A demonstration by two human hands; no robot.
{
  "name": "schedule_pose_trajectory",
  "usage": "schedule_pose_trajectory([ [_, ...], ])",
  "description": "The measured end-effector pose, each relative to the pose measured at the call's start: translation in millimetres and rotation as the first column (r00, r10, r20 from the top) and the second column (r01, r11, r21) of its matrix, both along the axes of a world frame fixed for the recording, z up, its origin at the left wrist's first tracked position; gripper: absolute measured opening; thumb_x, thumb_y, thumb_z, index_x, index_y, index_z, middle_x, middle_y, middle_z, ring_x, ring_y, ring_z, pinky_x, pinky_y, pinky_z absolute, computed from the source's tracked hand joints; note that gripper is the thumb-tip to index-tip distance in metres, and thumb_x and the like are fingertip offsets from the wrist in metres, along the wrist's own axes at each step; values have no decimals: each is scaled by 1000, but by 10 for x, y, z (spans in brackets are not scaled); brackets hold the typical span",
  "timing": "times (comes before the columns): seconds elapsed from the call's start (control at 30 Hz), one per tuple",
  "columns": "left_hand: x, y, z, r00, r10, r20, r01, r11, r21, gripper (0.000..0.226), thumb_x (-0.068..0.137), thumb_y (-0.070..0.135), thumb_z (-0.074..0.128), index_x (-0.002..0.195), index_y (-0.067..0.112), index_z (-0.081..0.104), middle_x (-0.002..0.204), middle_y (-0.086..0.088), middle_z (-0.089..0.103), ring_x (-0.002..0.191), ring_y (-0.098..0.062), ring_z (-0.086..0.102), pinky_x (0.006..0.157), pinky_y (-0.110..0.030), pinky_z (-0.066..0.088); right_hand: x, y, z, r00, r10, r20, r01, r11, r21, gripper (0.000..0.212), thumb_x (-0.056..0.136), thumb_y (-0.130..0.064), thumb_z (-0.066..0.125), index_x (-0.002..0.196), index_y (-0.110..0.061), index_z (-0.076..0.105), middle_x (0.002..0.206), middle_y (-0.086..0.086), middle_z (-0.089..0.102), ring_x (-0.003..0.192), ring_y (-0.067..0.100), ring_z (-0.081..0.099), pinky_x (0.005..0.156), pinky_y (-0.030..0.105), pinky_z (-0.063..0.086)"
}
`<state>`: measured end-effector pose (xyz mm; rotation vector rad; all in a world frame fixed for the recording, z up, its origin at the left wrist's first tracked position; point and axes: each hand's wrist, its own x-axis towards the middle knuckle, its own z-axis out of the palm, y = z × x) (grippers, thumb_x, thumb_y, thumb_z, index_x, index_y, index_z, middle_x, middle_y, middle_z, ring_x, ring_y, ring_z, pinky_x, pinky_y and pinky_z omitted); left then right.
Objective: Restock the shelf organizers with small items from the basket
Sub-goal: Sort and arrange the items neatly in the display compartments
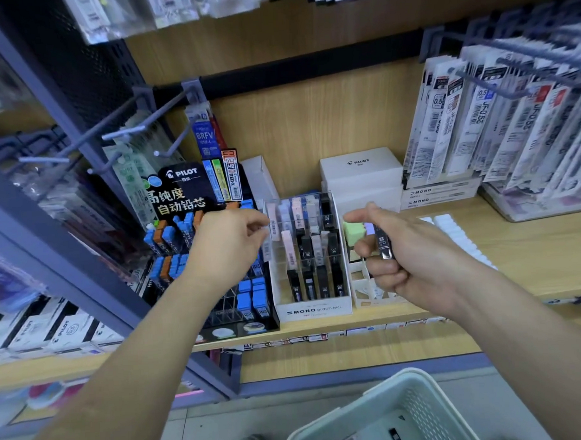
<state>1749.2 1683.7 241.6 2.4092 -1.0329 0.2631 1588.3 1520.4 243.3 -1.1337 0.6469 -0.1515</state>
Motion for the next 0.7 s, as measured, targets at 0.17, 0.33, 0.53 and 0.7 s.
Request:
schedule_pose_trajectory([
  [0.17,49,-62,-41,998,41,-47,-44,997,-58,17,88,19,67,103,15,73,87,4,69,81,-11,62,85,-27,53,9,1,3,1000,-14,19,12,997,81,27,99,-27,46,103,-9,67,64,2,46,45,9,27,38,18,17],
  [0.33,66,-100,-102,999,48,-9,-48,999,14,13,90,23,65,101,20,71,88,6,68,77,-8,58,78,-13,47,-36,-24,4,999,2,48,-4,999,38,30,102,-30,46,108,-11,69,70,3,49,54,14,46,42,21,32],
  [0.53,109,-158,-266,993,24,119,-46,981,187,10,91,30,60,97,26,68,86,4,69,82,-16,57,69,-32,51,-96,-16,-8,995,45,89,-45,999,-10,26,96,-31,55,111,-16,70,79,7,52,53,18,59,41,21,45],
  [0.7,131,-196,-369,965,-5,263,-80,947,312,11,88,17,61,82,24,67,76,6,65,84,-18,49,58,-28,44,-124,-19,-20,991,112,76,-113,994,9,23,95,-7,54,116,-2,62,90,3,54,59,17,65,55,23,57],
])
